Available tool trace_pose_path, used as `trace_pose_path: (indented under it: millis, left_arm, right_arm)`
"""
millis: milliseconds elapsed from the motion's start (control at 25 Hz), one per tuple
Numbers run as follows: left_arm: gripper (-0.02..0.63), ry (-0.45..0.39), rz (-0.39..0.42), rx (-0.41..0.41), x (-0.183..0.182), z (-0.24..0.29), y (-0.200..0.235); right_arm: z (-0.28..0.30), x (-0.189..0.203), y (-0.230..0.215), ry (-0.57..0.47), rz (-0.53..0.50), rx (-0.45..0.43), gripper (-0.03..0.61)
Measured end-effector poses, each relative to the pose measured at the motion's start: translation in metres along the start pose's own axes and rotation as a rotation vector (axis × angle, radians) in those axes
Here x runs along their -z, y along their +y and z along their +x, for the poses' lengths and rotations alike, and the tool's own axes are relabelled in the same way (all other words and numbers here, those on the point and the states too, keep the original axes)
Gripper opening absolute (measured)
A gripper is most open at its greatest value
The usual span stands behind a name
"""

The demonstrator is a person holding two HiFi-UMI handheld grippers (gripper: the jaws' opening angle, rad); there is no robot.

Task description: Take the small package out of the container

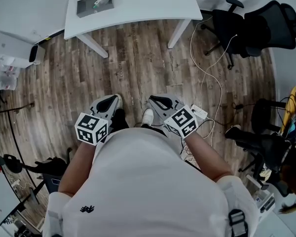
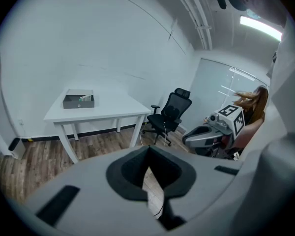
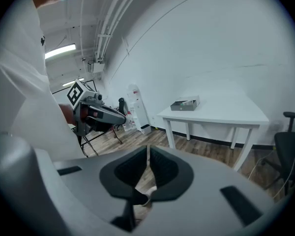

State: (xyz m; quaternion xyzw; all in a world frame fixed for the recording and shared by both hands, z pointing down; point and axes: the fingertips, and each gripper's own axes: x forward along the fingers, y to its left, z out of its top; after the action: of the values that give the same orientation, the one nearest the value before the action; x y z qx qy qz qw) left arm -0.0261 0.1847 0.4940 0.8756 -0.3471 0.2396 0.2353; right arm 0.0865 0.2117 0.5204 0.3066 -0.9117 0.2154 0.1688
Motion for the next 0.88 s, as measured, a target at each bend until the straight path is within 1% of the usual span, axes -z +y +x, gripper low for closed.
trace_pose_path:
  millis: [120,240,440,640,720,760,800,880]
  left_arm:
    - [0.008,-0.003,0.001,0.003,-0.009,0.009,0.012]
    - [0.008,-0.013,0.01,0.033,-0.019,0.025,0.027]
    - [0.008,-0.008,0.018,0.098,-0.043,0.064,0.063]
    - [0.009,-0.016,0.083,0.146,-0.081,0.094,0.099]
    - [0.011,-0.022,0.108,0.151,-0.093,0.101,0.119]
    - [0.025,-0.025,0.117,0.145,-0.099,0.104,0.131]
    - [0.046,-0.028,0.123,0.137,-0.103,0.106,0.144]
    - [0.048,-0.034,0.13,0.113,-0.112,0.112,0.169]
  right_arm:
    - [0.008,-0.009,-0.011,-0.018,0.013,0.011,0.011]
    - [0.019,-0.017,-0.023,-0.009,0.01,0.03,0.011]
    - [0.031,-0.04,-0.056,0.008,0.04,0.115,0.011]
    - [0.056,-0.068,-0.086,0.011,0.063,0.18,0.011]
    - [0.072,-0.082,-0.094,0.003,0.075,0.193,0.011]
    - [0.081,-0.088,-0.097,-0.002,0.078,0.197,0.011]
    - [0.089,-0.094,-0.1,-0.005,0.077,0.201,0.011]
    - [0.102,-0.103,-0.105,-0.01,0.077,0.208,0.011]
